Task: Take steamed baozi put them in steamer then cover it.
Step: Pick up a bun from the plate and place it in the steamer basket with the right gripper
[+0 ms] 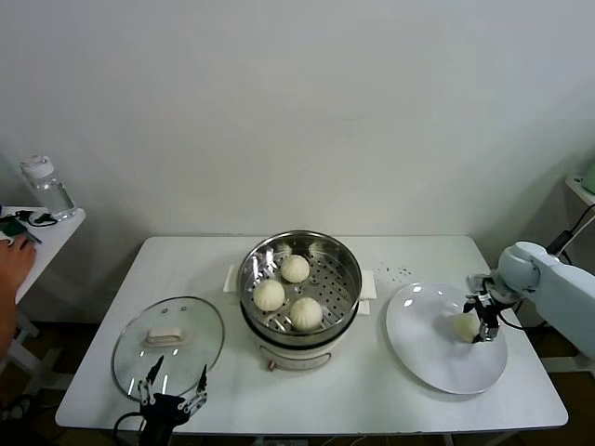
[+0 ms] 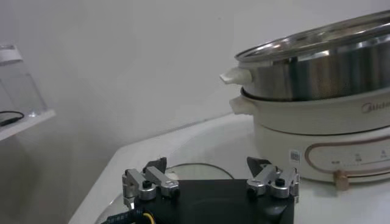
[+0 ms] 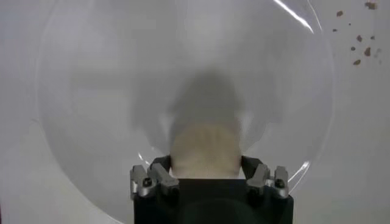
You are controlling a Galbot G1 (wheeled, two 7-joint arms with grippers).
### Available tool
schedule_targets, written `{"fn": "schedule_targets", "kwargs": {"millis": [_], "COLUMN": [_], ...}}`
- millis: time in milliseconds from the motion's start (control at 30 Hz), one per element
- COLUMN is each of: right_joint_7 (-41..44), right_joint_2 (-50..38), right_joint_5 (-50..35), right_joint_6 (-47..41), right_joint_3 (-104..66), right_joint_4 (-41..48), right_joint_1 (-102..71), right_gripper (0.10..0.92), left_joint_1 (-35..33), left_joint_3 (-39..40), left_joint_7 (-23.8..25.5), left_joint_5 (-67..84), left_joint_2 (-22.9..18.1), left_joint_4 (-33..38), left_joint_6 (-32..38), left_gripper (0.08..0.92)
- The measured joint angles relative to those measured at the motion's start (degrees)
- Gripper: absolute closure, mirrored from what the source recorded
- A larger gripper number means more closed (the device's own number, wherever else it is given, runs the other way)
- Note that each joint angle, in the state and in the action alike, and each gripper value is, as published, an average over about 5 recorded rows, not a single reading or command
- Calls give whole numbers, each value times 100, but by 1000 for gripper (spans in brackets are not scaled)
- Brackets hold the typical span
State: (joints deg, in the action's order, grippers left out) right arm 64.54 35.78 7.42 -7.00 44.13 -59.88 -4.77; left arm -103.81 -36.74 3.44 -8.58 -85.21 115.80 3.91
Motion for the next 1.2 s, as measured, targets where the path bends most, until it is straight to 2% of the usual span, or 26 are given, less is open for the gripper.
{"fn": "schedule_targets", "kwargs": {"millis": [233, 467, 833, 1200], "right_joint_7": [-18, -26, -99, -367], "right_joint_2": [-53, 171, 1326, 2468], "right_joint_5": [-351, -1241, -3197, -4693], "right_joint_6": [-66, -214, -461, -846], "right_joint_3": [361, 1507, 3610, 4606], "right_joint_4": [-127, -181, -155, -622], "right_joint_1": [404, 1800, 4327, 5211], "right_gripper": [280, 286, 287, 287], "left_joint_1": [-4, 23, 120, 148], "left_joint_3": [18, 79, 198, 310], "left_joint_7": [-2, -2, 2, 6], "left_joint_5": [5, 2, 46, 69], "left_joint_2": [0, 6, 83, 164], "left_joint_4": [11, 11, 53, 107], "left_joint_6": [4, 8, -22, -32], "left_gripper": [177, 177, 177, 177]}}
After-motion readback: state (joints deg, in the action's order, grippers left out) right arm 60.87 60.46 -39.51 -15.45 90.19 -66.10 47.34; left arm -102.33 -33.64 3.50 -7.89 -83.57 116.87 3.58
